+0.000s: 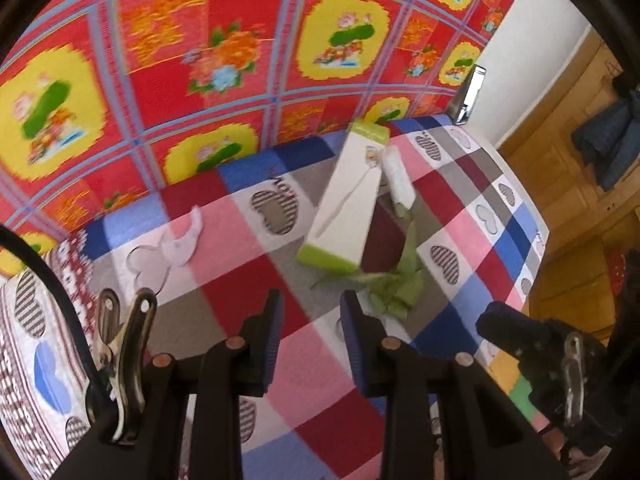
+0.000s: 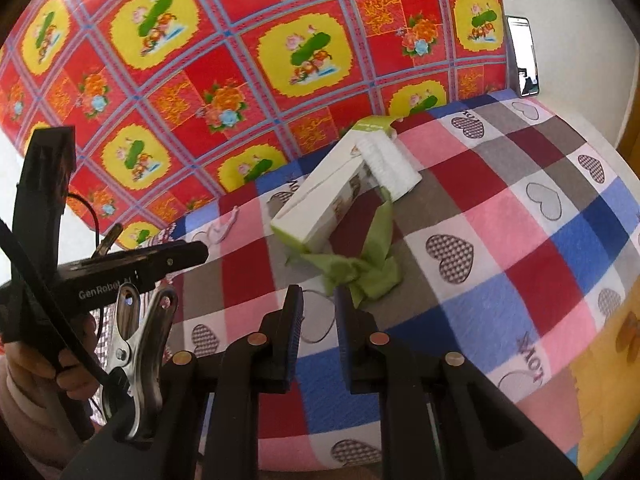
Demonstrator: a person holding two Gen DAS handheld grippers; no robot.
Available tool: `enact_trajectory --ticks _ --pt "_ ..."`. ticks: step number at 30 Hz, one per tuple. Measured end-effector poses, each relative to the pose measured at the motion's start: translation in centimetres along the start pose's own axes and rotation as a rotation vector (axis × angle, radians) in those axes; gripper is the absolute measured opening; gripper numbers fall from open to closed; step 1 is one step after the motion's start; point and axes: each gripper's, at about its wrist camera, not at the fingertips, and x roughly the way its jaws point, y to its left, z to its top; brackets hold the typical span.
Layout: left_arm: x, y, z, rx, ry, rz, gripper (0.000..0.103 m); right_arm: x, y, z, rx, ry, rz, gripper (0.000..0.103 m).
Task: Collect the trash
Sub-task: 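Reach the left tool to the white selfie-stick box while the right tool reaches the white foam pad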
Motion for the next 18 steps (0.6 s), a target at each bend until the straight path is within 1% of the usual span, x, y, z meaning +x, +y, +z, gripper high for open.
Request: enact_trajectory --ticks 2,4,6,7,13,18 --pt "0.5 -0.8 0.8 0.028 0.002 0.002 0.030 0.1 -0.4 0.6 -0.010 -0.001 -0.002 0.017" --pt "1.0 -1.5 1.7 0.051 0.002 0.006 0.033 0.2 -1.0 1.2 -0.012 -0.002 -0.004 0.018" --pt "1.4 -2.1 2.3 0.066 0.001 0.001 0.035 0.5 -1.8 1.9 -0.011 0.004 0.000 0.023" --pt "1.8 -2.5 2.7 0.073 0.002 0.004 0.035 0.6 -2.1 2.2 -0.015 0.007 -0.001 0.023" --pt "4.2 -4.0 4.4 0.079 0.031 -0.005 0.039 1.9 -4.5 4.4 -0.046 0.040 0.016 0.023" --pt "6.7 -5.1 5.7 0.090 0.066 0.020 0.040 3.2 -6.6 5.8 -0.062 0.064 0.045 0.024"
